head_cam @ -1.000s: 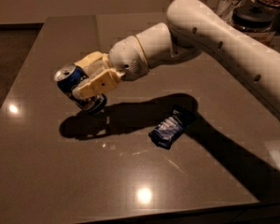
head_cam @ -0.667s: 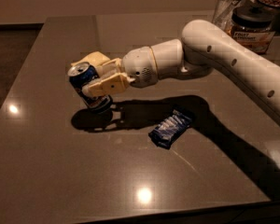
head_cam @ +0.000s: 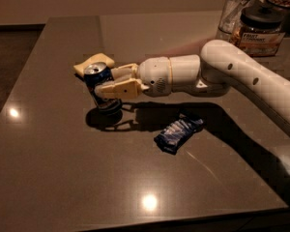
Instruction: Place pepsi can upright
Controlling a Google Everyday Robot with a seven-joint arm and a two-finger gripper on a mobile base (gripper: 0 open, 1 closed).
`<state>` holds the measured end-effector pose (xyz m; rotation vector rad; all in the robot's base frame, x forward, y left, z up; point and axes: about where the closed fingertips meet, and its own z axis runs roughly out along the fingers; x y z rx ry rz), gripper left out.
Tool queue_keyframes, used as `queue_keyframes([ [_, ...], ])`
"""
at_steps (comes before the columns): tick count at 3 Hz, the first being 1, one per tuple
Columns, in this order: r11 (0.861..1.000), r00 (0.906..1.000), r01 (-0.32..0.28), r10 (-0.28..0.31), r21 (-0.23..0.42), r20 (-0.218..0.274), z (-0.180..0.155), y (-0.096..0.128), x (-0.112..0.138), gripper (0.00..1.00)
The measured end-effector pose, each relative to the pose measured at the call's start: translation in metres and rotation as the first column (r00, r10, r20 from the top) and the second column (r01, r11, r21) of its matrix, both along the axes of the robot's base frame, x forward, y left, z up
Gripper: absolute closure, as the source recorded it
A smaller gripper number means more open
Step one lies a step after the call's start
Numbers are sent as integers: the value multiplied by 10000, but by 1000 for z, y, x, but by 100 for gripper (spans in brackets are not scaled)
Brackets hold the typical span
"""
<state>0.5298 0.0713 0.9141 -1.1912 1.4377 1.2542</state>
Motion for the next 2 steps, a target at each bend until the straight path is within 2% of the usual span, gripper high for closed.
queue_keyframes([
  [2, 9973, 9980, 537, -553, 491, 313, -7, -5, 9, 36],
])
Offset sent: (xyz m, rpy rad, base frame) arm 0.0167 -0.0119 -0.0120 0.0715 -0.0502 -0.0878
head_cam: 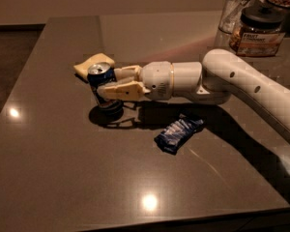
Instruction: Place pepsi can upright
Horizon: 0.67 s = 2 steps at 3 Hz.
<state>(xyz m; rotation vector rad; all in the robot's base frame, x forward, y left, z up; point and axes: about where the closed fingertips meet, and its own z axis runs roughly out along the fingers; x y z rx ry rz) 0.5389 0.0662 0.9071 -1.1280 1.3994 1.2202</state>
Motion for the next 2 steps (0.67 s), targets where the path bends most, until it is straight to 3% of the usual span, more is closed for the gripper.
queue_keyframes([
  [1, 10000, 10000, -35, 35, 4, 18, 0, 2, -1, 13],
  [2, 10000, 10000, -79, 79, 4, 26, 1, 4, -2, 0],
])
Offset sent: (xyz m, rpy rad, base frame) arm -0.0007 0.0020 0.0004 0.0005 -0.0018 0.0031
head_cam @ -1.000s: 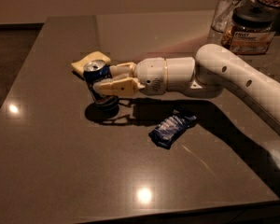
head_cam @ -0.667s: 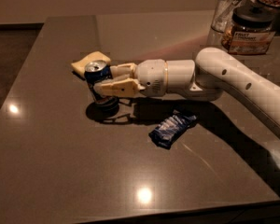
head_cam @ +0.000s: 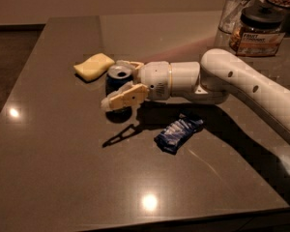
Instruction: Place pepsi can upright
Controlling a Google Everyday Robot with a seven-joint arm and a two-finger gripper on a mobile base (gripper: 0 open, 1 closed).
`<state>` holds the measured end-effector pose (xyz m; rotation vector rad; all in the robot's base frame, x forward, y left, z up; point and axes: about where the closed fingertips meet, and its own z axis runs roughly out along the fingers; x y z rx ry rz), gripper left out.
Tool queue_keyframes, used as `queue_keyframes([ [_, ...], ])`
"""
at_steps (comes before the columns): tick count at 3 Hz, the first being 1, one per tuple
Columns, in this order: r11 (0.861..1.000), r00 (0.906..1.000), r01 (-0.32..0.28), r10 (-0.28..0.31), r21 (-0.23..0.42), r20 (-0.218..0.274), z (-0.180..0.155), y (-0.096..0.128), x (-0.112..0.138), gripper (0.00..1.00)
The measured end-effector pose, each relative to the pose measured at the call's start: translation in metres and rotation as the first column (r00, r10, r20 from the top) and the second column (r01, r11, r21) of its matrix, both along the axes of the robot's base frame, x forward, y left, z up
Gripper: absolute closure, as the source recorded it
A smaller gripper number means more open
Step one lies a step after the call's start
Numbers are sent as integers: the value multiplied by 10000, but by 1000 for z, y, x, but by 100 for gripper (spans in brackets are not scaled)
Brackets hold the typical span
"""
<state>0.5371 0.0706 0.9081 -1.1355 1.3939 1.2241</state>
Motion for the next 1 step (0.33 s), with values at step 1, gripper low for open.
queue_keyframes([
  [1, 10000, 10000, -2, 2, 0, 0, 0, 0, 0, 0],
])
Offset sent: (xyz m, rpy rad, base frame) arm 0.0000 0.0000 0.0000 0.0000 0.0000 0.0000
